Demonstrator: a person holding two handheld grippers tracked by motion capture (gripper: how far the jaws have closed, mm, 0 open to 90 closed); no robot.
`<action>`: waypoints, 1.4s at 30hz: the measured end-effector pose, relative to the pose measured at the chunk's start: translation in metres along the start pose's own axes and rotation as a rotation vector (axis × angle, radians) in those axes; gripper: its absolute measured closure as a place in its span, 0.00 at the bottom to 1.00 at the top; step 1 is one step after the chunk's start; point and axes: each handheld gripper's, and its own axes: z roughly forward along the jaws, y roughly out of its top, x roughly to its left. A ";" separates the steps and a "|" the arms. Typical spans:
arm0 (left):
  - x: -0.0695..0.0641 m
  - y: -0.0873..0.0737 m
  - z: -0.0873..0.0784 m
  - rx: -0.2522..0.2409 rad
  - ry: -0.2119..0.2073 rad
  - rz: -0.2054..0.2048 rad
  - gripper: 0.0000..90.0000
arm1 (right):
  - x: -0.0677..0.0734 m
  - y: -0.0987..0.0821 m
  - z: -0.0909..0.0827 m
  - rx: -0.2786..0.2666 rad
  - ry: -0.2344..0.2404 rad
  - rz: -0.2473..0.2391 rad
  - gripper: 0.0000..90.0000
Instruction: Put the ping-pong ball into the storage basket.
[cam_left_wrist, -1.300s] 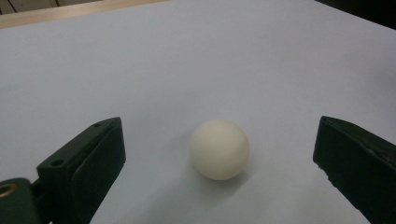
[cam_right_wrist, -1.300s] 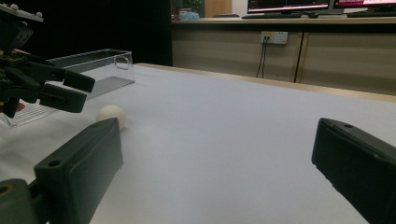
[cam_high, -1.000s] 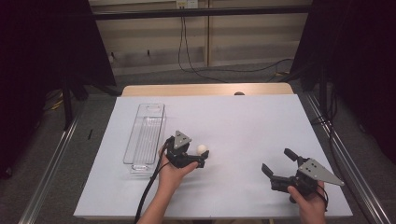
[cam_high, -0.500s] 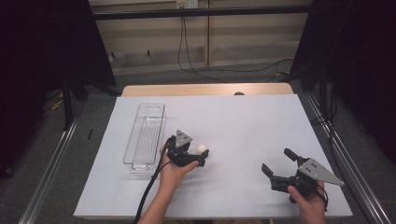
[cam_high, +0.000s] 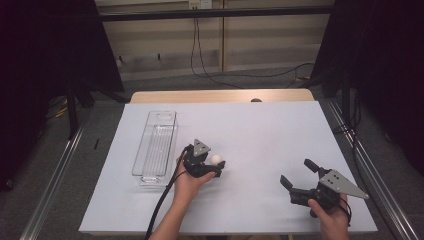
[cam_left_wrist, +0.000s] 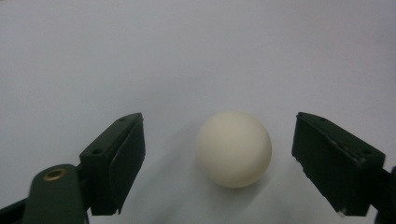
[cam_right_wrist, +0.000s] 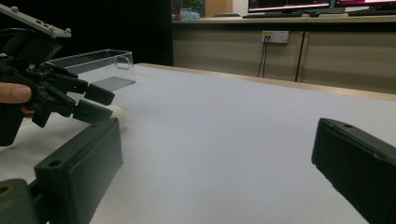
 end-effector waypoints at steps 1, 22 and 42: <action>0.000 0.000 0.000 0.000 0.000 0.000 0.23 | 0.000 0.000 0.000 0.001 -0.002 0.001 0.02; 0.002 -0.001 0.008 0.052 -0.031 0.002 0.42 | 0.000 0.000 0.000 -0.004 -0.005 0.005 0.02; 0.003 0.000 0.009 0.072 -0.052 -0.006 0.52 | 0.000 0.000 0.000 -0.002 -0.002 0.002 0.02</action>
